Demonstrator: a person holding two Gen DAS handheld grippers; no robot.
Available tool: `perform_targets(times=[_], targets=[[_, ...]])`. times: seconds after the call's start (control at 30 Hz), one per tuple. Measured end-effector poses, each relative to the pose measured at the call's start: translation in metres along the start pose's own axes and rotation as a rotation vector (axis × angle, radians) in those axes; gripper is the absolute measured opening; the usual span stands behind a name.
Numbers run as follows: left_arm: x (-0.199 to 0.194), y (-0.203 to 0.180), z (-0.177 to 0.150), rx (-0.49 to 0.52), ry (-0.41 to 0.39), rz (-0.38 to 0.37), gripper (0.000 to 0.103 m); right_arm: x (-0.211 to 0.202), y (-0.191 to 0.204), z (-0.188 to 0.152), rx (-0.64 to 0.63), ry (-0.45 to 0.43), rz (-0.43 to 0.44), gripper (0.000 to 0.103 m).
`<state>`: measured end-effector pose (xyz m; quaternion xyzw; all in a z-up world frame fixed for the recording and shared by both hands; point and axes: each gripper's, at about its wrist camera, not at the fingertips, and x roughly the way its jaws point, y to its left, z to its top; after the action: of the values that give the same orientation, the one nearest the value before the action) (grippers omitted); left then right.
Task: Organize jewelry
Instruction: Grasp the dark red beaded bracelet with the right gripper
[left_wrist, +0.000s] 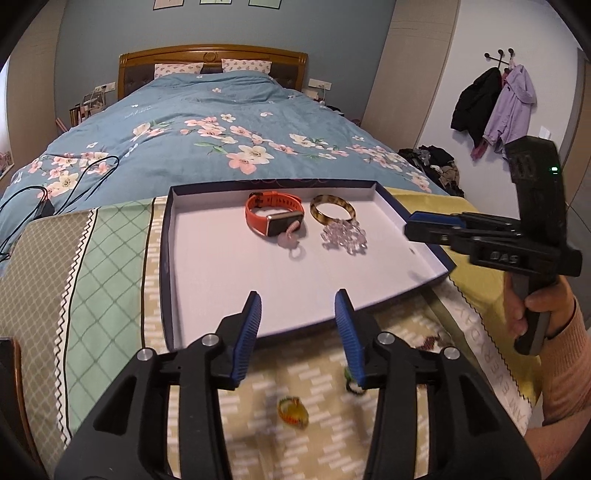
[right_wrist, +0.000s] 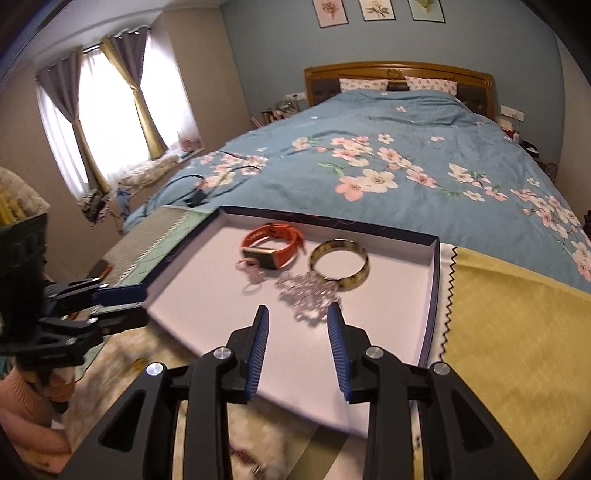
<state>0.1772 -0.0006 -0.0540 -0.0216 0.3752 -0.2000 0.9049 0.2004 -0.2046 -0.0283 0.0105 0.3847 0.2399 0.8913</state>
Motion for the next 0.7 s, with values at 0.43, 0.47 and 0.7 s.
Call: perform_targets(times=[0.43, 0.47, 0.7], targets=[[-0.022, -0.011, -0.037, 0.011, 0.003, 0.003, 0.044, -0.033, 0.022, -0.069, 0.007, 0.100, 0.020, 0.031], [-0.023, -0.011, -0.040, 0.010, 0.004, 0.007, 0.044, -0.033, 0.023, -0.073, 0.011, 0.107, 0.019, 0.031], [-0.025, -0.009, -0.051, -0.013, 0.015, -0.005, 0.045, -0.031, 0.030, -0.098, 0.036, 0.153, -0.002, 0.031]])
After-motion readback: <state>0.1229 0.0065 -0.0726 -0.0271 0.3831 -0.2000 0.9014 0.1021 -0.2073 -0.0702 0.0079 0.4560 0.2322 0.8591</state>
